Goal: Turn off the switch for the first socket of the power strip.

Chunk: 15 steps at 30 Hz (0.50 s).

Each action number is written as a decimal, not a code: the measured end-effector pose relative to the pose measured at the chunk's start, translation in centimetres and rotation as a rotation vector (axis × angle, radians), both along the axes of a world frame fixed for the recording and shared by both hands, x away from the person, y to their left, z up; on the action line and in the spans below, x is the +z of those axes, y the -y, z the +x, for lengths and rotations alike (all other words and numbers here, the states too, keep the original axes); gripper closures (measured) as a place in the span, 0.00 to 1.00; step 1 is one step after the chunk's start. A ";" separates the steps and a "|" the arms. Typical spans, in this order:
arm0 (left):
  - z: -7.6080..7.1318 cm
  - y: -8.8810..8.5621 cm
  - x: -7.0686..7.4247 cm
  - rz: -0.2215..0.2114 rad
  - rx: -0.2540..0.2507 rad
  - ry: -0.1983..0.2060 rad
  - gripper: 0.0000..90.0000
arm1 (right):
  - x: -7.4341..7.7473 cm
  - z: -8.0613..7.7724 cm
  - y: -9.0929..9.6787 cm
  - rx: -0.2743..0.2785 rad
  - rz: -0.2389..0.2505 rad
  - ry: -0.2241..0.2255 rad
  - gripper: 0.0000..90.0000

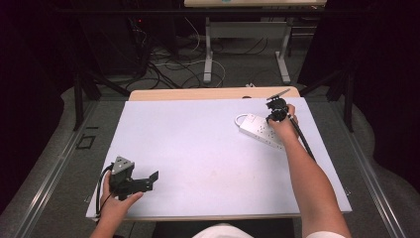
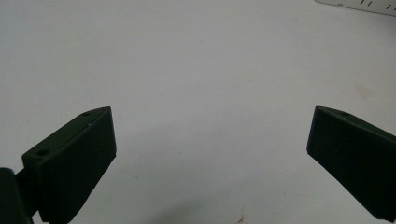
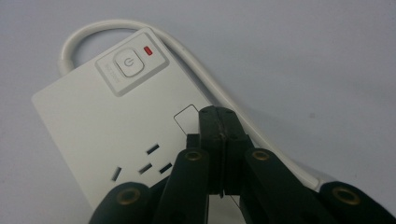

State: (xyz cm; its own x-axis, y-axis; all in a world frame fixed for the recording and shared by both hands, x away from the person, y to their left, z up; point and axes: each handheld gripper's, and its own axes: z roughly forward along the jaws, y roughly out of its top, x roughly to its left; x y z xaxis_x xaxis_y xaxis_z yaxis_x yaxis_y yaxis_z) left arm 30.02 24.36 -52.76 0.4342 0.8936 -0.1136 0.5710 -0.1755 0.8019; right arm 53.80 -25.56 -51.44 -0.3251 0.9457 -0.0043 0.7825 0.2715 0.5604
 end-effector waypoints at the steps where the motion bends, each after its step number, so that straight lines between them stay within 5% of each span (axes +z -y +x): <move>1: 0.0 0.0 0.0 0.000 0.000 0.000 0.01 | 0.0 0.0 0.0 -0.001 0.001 -0.003 1.00; 15: 0.0 0.0 0.0 -0.002 0.001 0.001 0.01 | -0.2 -0.1 0.2 -0.006 0.000 -0.013 1.00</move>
